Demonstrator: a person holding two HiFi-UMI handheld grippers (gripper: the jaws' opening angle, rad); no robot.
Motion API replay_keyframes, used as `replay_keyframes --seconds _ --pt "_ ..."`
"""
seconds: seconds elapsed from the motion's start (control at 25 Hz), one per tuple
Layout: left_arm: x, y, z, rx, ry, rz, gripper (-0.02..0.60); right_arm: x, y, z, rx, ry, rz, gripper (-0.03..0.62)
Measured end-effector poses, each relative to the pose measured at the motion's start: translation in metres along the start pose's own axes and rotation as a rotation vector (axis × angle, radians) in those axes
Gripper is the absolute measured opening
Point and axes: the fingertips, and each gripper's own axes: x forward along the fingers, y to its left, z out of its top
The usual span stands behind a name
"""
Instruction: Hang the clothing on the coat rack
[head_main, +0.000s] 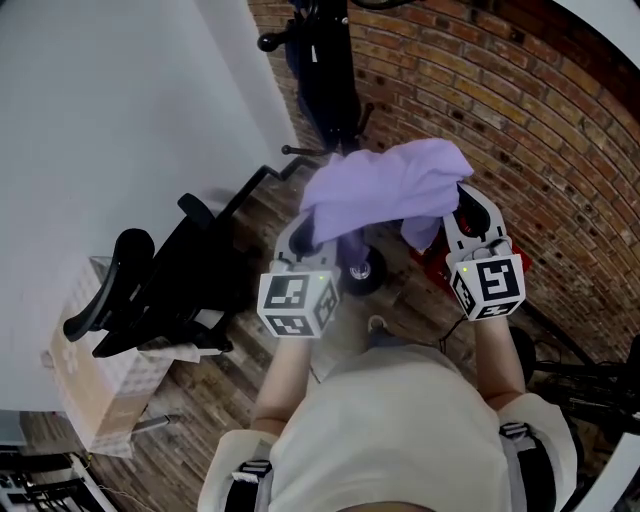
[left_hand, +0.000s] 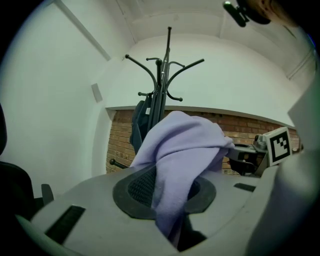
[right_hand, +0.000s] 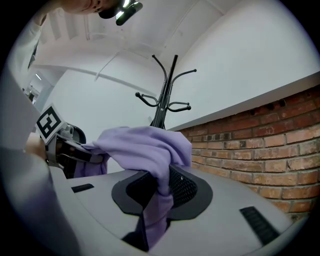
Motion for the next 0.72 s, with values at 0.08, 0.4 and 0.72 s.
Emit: replay_keyframes --seconds 0.08,0.4,0.72 --pt "0.011 0.004 0.001 0.001 0.003 0.007 0.066 0.013 -0.007 -0.003 0.000 0.000 0.008 0.055" --pt "0.053 0.028 -0.008 -0.017 0.032 0.040 0.069 0.063 -0.023 -0.023 -0.005 0.020 0.047 0.055" --pt "0.073 0.046 -0.041 -0.054 0.080 0.079 0.072 0.098 -0.024 -0.058 0.015 0.076 0.105 0.055"
